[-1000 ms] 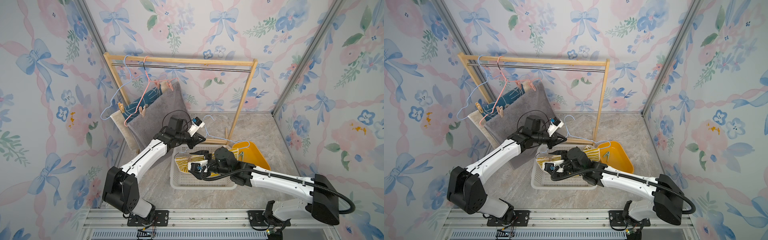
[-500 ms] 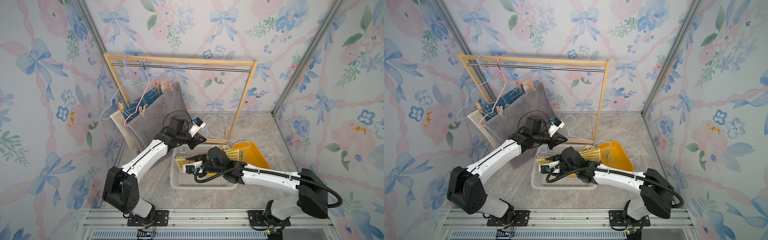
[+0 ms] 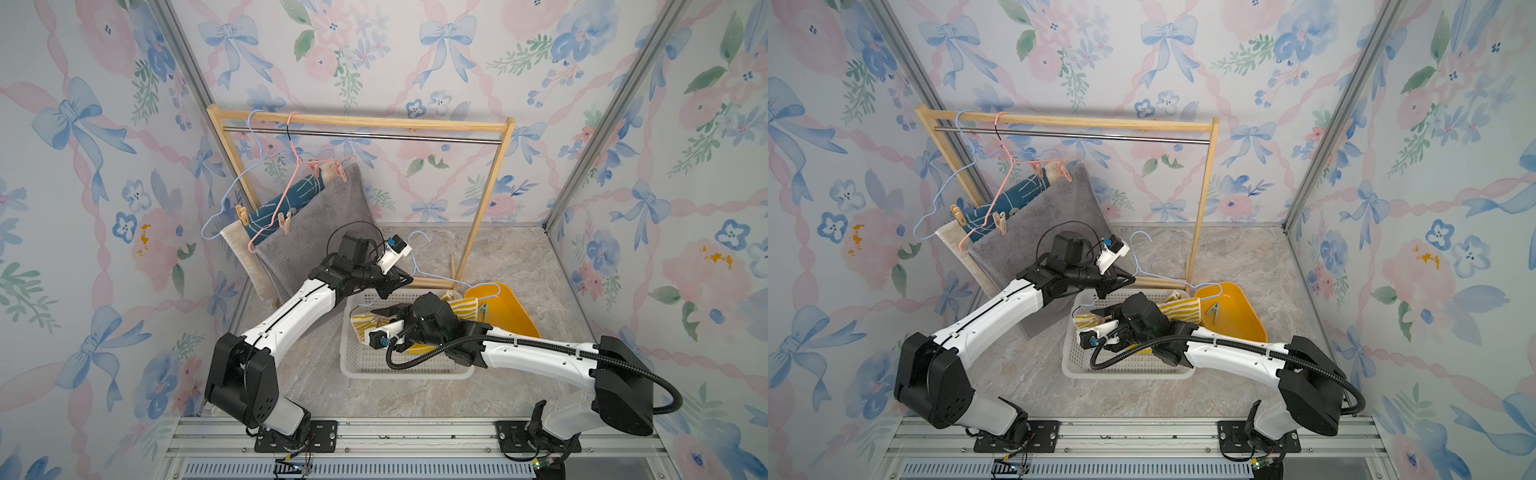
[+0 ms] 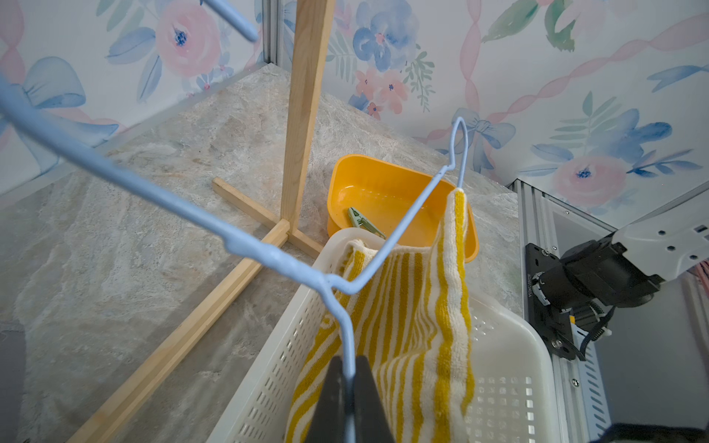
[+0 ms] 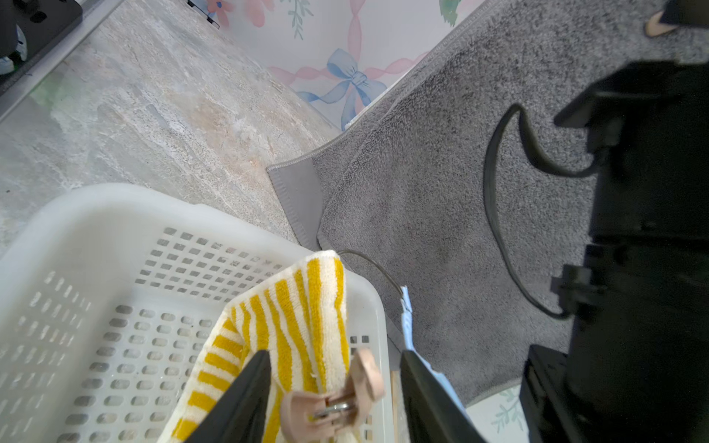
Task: Remove the clothespins securing towels to the hanger
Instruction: Remove the clothespin from the hanger.
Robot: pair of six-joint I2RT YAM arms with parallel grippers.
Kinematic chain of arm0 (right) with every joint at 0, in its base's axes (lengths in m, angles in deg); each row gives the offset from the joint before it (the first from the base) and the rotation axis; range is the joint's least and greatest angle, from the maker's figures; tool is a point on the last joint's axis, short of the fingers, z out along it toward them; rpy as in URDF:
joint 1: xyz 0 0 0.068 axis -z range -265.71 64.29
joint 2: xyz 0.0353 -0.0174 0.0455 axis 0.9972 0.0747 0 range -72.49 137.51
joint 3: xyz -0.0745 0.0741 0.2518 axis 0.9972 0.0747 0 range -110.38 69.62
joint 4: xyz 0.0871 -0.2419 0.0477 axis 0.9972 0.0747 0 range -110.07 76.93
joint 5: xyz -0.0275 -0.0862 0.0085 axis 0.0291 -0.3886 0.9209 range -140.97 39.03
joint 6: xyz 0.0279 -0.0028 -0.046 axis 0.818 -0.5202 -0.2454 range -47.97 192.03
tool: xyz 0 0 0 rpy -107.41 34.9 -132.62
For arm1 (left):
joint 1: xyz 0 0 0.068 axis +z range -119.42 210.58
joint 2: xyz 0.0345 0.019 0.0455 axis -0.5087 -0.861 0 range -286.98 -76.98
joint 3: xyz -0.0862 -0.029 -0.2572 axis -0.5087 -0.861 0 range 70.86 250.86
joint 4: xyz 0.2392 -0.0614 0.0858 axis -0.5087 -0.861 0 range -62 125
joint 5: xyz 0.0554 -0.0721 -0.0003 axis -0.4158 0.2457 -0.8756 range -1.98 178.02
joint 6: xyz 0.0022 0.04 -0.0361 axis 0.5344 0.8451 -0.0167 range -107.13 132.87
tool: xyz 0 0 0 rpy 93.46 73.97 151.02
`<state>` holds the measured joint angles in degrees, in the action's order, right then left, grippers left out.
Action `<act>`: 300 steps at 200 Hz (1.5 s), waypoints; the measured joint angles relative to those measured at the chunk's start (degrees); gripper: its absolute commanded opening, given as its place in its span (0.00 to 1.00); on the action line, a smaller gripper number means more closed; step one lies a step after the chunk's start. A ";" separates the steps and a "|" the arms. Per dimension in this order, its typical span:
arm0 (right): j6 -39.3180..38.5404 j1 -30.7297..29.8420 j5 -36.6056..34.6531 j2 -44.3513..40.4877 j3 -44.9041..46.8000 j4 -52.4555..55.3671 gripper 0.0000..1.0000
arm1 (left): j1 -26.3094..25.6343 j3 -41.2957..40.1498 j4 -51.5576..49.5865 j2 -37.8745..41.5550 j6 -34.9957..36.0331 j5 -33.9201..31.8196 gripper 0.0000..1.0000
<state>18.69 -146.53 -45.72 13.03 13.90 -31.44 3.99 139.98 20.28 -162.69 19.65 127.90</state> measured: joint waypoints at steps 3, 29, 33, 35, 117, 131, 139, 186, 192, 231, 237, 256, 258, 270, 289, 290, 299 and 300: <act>0.17 0.00 -0.04 0.02 0.00 0.00 0.48 | -0.02 -0.02 0.00 0.00 0.00 0.00 0.00; -0.90 0.00 -0.66 0.55 -0.07 0.07 0.41 | -0.02 0.00 0.00 0.00 0.00 -0.02 0.00; -1.18 0.00 -0.79 0.63 -0.07 0.09 0.39 | -0.02 0.00 0.00 0.00 0.00 -0.02 0.00; -1.09 0.00 -0.81 0.68 -0.07 0.11 0.38 | -0.02 -0.02 0.00 0.00 0.00 -0.02 0.00; -3.08 0.00 -3.23 2.40 -0.39 -1.01 0.02 | -0.02 0.00 0.02 0.00 0.00 -0.07 0.00; -3.10 0.00 -3.93 3.08 -0.39 -2.10 0.00 | -0.02 0.00 0.00 0.00 0.00 -0.15 0.00; -3.08 0.00 -4.28 3.41 -0.39 -2.75 0.00 | -0.02 0.00 0.02 0.00 0.00 -0.24 0.00; -3.02 -0.02 -4.90 3.74 -0.39 -5.05 0.00 | -0.02 0.00 0.13 0.00 0.00 -0.46 0.00; -2.99 -0.02 -4.90 3.74 -0.39 -5.18 0.00 | -0.02 0.00 0.22 0.00 0.00 -0.46 0.00; -2.32 -0.02 -4.90 3.17 -0.22 -5.25 0.00 | -0.02 0.00 0.46 0.00 0.00 -0.48 0.00; -2.16 -0.02 -4.87 2.91 -0.09 -5.27 0.00 | -0.02 0.00 0.46 0.00 0.00 -0.48 0.00; -1.20 0.00 -4.83 1.88 0.26 -5.27 0.00 | 0.00 0.00 0.57 0.00 0.00 -0.48 0.00; -1.07 0.00 -4.83 1.77 0.28 -5.27 0.00 | -0.02 0.00 0.61 0.00 0.00 -0.48 0.00; -0.13 0.00 -4.59 1.16 0.57 -5.29 0.00 | -0.02 0.00 0.90 0.00 0.00 -0.48 0.00; 1.95 0.13 -3.80 0.22 0.76 -5.31 0.00 | -0.02 0.00 0.92 0.00 0.00 -0.48 0.00; 2.12 0.15 -3.72 0.15 0.79 -5.31 0.00 | -0.02 0.00 0.92 0.00 0.00 -0.48 0.00; 3.39 0.33 -3.10 -0.48 0.90 -5.38 0.00 | -0.02 0.00 0.94 0.00 0.00 -0.48 0.00; 3.52 0.35 -3.04 -0.55 0.92 -5.38 0.00 | -0.02 0.00 0.94 0.00 0.00 -0.48 0.00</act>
<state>22.21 -146.18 -48.76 12.48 14.81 -36.82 3.96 139.98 21.22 -162.69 19.65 127.42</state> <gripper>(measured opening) 0.185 0.058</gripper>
